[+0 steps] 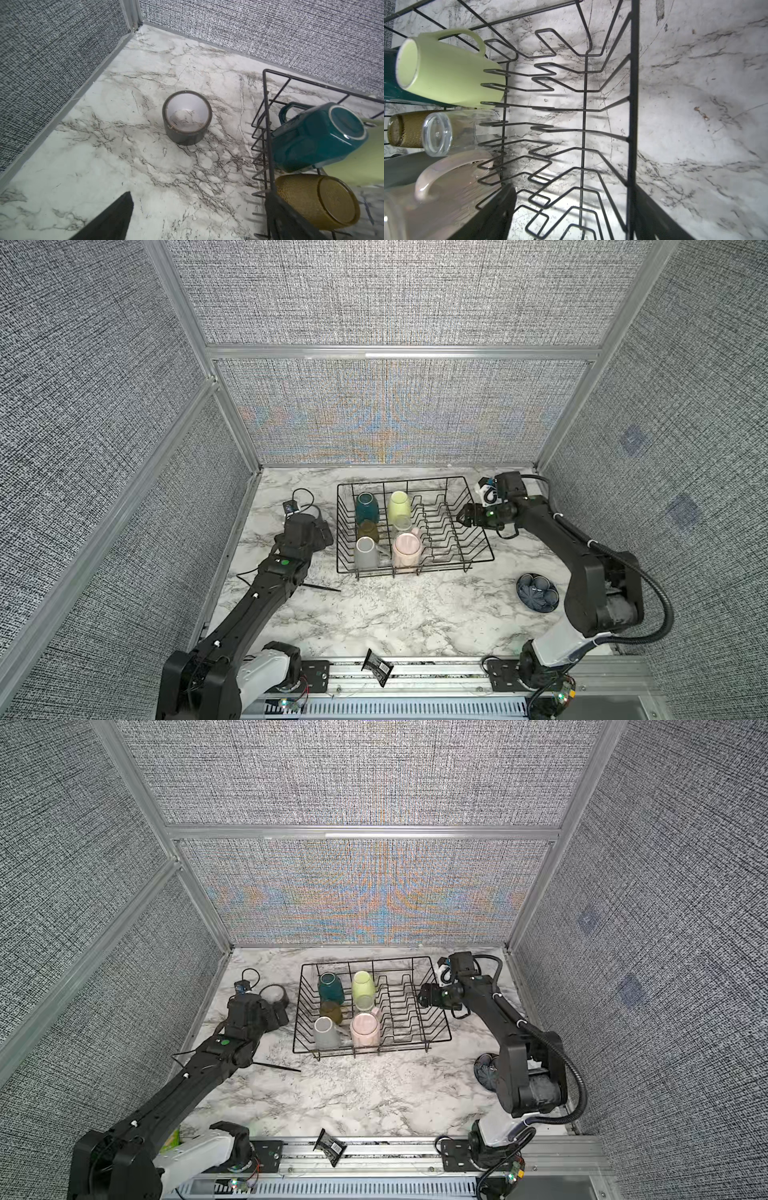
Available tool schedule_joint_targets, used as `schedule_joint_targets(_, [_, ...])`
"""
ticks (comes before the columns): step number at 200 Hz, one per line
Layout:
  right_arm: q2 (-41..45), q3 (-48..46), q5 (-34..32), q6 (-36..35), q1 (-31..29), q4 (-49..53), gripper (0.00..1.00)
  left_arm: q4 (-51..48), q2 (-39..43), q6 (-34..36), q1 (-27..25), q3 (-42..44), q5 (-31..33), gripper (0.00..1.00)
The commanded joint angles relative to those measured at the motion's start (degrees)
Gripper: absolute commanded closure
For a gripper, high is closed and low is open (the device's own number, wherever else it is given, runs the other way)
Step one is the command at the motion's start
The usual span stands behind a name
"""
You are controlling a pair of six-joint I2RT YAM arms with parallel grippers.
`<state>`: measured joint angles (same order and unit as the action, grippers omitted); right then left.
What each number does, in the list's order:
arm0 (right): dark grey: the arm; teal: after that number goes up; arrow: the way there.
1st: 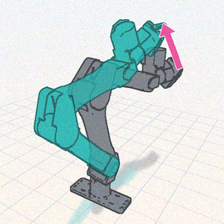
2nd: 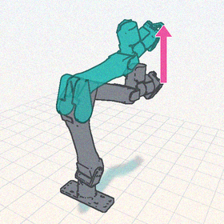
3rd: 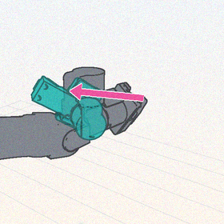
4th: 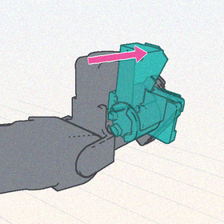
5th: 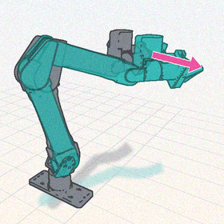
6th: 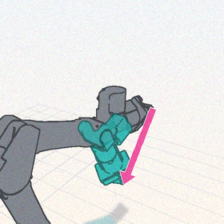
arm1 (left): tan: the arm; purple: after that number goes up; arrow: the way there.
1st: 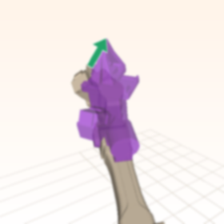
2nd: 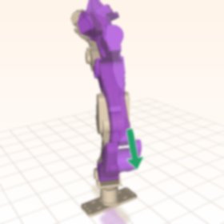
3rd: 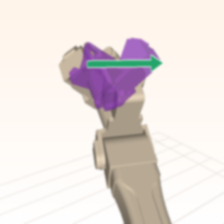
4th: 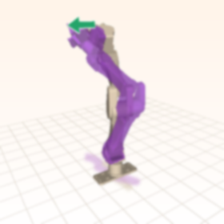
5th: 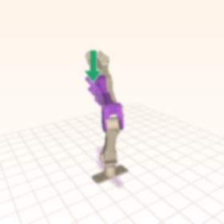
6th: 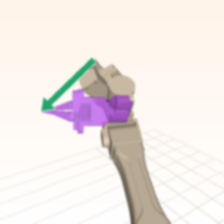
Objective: Load the cups into the dish rack
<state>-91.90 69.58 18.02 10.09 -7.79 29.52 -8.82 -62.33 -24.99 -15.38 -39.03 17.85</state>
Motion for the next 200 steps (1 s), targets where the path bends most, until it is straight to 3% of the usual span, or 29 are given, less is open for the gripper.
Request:
schedule_joint_targets(1, [4.51, -2.38, 1.23, 1.12, -0.21, -6.71, 0.16, 3.96, 0.33, 2.93, 1.33, 0.59, -0.69, 0.00])
schedule_joint_targets(10, [7.05, -3.91, 0.34, 1.46, -0.21, -8.38, 0.14, 5.01, 0.45, 3.64, 1.78, 1.02, -0.17, 0.00])
schedule_joint_targets(29, [13.16, -6.61, -3.05, 2.41, -0.39, -10.07, 0.01, 7.76, 1.29, 6.58, 2.21, 2.24, 0.94, 0.00])
schedule_joint_targets(75, [25.29, -18.48, -24.13, 1.01, -0.21, -19.85, 0.01, 12.88, 3.83, 17.28, 2.26, 5.35, 4.98, 0.00])
schedule_joint_targets(100, [29.96, -29.76, -29.25, -2.66, -0.12, -35.99, 0.01, 18.85, 4.12, 21.59, 2.27, 9.01, 4.92, 0.00])
schedule_joint_targets(123, [30.50, -40.51, -28.86, -10.81, 0.02, -53.09, 0.01, 29.27, 1.62, 25.89, 2.45, 13.76, 4.32, 0.00])
schedule_joint_targets(136, [28.42, -42.58, -29.26, -12.87, 0.52, -55.95, 0.01, 30.43, -0.88, 26.67, 2.91, 13.83, 4.82, 0.00])
schedule_joint_targets(162, [21.68, -41.94, -29.84, -9.04, 3.82, -56.01, 0.01, 35.13, -3.80, 25.95, 4.49, 14.99, 4.78, 0.01])
schedule_joint_targets(200, [19.01, -45.72, -20.24, -4.58, 11.21, -63.87, 0.01, 43.90, -5.05, 25.14, 7.84, 19.16, 1.56, 0.01])
